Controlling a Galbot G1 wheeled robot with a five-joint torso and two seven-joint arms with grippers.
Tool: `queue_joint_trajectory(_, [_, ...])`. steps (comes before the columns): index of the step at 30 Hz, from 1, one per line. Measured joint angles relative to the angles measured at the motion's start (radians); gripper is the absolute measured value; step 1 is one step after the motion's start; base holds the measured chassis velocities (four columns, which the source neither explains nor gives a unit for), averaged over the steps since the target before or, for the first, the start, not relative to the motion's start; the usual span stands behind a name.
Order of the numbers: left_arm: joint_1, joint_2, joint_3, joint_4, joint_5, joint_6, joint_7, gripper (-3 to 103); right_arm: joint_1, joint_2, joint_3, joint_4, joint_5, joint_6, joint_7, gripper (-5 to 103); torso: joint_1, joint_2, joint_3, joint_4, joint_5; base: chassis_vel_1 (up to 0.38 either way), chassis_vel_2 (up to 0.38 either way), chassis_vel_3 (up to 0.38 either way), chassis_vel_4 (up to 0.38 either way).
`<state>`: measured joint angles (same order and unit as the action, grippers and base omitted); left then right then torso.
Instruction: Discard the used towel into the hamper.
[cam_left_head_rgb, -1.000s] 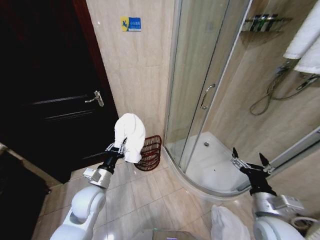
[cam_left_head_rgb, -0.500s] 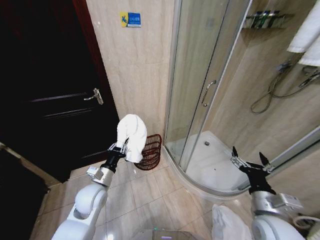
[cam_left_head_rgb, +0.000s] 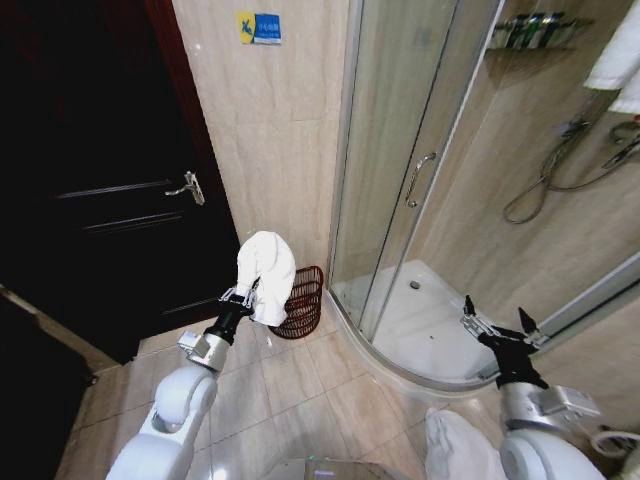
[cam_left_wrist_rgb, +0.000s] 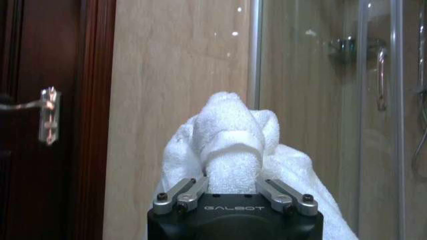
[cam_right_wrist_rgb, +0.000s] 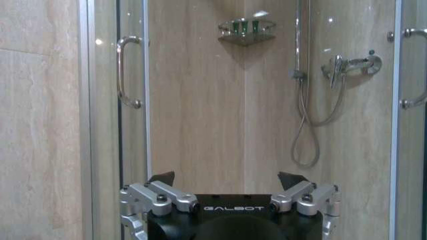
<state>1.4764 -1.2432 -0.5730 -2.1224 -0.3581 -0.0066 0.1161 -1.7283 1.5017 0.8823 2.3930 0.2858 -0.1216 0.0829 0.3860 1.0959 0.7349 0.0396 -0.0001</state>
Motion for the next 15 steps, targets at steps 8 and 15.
queue_joint_trajectory(8, [-0.001,-0.012,0.004,0.038,0.017,-0.078,-0.010,16,0.021,0.003,-0.008,-0.039,-0.033,0.044,0.019,100,-0.010,-0.023,-0.013,-0.0001,0.0000,0.000,0.000,0.000,0.000])
queue_joint_trajectory(15, [0.010,-0.012,-0.009,0.015,0.017,-0.082,-0.012,16,0.012,0.002,-0.008,-0.052,-0.040,0.043,0.019,100,-0.010,-0.023,-0.014,-0.0001,0.0002,0.000,0.000,0.000,0.000])
